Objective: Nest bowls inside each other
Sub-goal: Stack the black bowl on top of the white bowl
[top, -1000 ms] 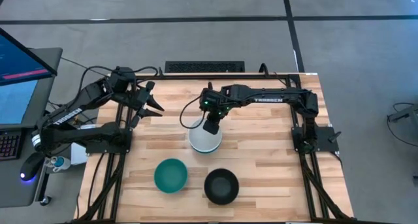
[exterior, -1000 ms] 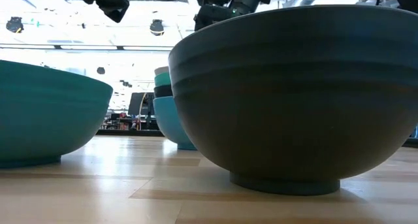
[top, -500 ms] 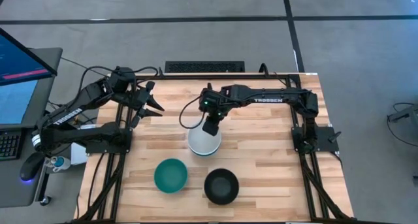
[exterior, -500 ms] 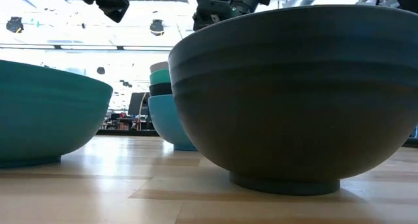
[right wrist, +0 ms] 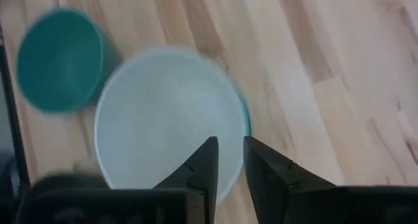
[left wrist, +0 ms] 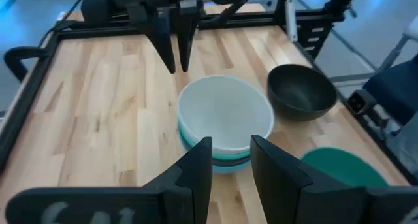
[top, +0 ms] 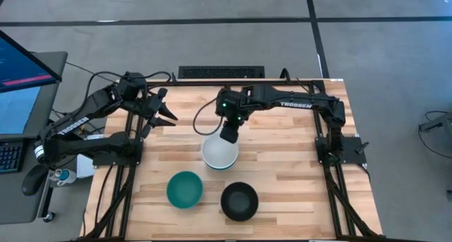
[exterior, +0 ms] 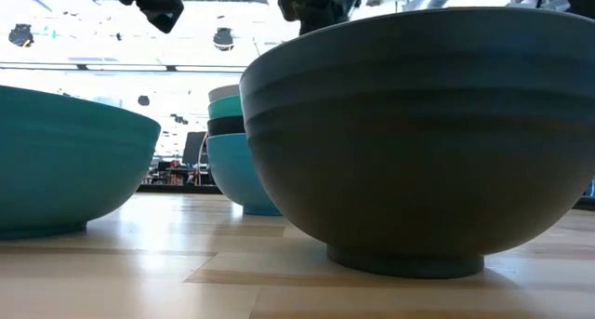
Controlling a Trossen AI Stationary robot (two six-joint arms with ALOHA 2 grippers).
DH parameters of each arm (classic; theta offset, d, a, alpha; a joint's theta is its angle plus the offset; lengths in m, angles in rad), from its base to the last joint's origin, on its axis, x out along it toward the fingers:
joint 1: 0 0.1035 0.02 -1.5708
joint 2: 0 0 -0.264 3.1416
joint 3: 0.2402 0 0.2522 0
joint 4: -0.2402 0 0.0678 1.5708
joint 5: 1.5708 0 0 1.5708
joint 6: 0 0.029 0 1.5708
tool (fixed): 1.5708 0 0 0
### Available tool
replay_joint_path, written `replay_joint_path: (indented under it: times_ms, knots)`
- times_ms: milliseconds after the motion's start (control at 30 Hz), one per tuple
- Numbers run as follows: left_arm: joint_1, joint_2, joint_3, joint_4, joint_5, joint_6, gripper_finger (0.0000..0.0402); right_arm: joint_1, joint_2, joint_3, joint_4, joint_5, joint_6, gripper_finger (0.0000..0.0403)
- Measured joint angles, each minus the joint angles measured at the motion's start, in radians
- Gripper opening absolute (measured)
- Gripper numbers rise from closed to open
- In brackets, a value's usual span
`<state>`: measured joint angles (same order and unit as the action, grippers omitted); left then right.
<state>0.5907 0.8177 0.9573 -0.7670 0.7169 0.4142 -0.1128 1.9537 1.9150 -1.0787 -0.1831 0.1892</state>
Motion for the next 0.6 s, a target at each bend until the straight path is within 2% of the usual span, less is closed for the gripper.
replay_joint_path:
  times_ms: [233,433,600]
  knots:
    - [0.000,-0.001,0.000,0.028,0.069,-0.030,0.0096,0.096,0.001,0.010,-0.165,0.001,-0.077,0.0095]
    - [-0.018,-0.001,0.000,0.027,0.235,-0.023,0.0096,0.212,0.002,0.010,-0.167,0.017,-0.080,0.0095]
    - [-0.078,-0.001,0.000,0.027,0.248,0.010,0.0096,0.282,0.001,-0.041,-0.124,-0.036,-0.054,0.0095]
